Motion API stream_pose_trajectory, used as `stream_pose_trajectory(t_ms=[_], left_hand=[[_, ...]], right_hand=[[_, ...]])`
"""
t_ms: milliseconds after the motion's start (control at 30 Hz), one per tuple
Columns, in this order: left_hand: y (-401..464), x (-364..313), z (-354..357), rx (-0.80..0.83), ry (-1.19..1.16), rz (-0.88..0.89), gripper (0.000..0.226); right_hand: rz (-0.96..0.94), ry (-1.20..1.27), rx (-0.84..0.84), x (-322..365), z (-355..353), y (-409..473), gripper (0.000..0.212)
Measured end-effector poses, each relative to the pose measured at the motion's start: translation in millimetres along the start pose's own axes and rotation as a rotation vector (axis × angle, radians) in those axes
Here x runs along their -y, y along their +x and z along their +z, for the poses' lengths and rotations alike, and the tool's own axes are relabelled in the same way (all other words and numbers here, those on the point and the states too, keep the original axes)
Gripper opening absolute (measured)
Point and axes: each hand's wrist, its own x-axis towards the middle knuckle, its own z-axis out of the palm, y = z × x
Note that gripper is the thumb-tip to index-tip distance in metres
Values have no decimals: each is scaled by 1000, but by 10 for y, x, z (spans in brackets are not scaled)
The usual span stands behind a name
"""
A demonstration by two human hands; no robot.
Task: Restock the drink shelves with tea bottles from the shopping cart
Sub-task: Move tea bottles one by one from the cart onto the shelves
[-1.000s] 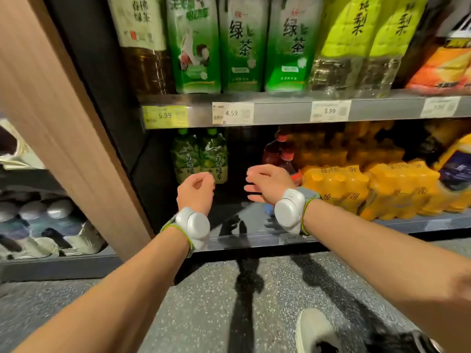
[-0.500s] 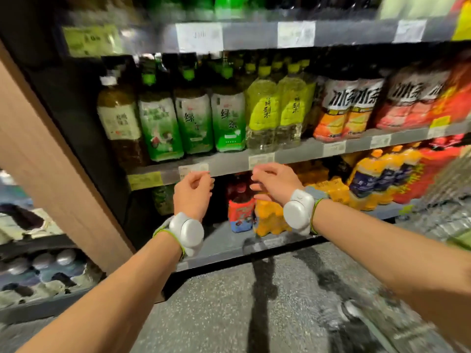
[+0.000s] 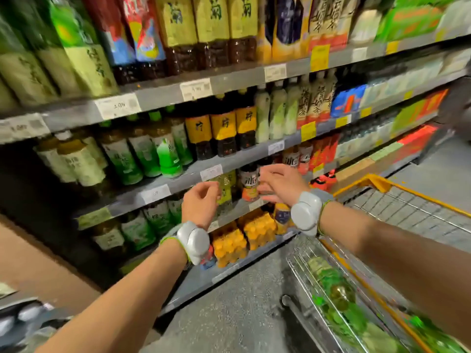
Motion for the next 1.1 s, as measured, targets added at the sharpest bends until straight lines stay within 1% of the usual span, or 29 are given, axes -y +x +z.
stream_pose_trajectory(t_ms=[33,100,133,167,267,333,367,467,533,667,733,800,900,933,1000,1067,1100], left_hand=[[-39,-193,56,35,14,1,13],[-133,-535,228,109,52,0,17],[-146,-554,242,115,62,-1,18],[-190,-656,355,155,67,20,16],[-369,-858,714,230,47,1,12],[-445,-879,908,241,46,-21,17],[-461,-852,1024,254,61,-30,20],[-572,-809,1464,324,103,-46,26],[-649,-754,1776,375,147,-58,25],[-798,-567,2423,469,219,-115,18],[-834,-365,2816,509,236,-147,17],[-869,-243,2978,515,250,-197,19],[-923,69,3449,570,267,-243,19],[-950,196,3619,604,285,-268,21],[-991,465,3896,662,315,-317,34],[-977,889,4230,689,353,-386,50],[-969,1104,4363,704,383,-411,54]], right_hand=[[0,6,-18,149,-148,-102,21],[25,28,-75,359,-496,-283,21],[31,36,-76,379,-538,-315,23],[50,46,-103,443,-704,-392,25],[78,88,-191,492,-1186,-563,30],[65,87,-221,454,-1429,-622,31],[68,71,-230,424,-1555,-651,29],[88,105,-302,254,-1978,-716,14],[116,101,-366,76,-2267,-727,9],[191,111,-440,-423,-2864,-748,9],[231,119,-476,-719,-3212,-713,8],[254,89,-489,-904,-3371,-714,13],[326,85,-546,-1258,-3756,-643,16],[355,79,-571,-1402,-3882,-630,16],[407,49,-620,-1677,-4084,-619,18],[447,-22,-657,-2002,-4342,-610,26],[463,-79,-659,-2167,-4459,-606,30]])
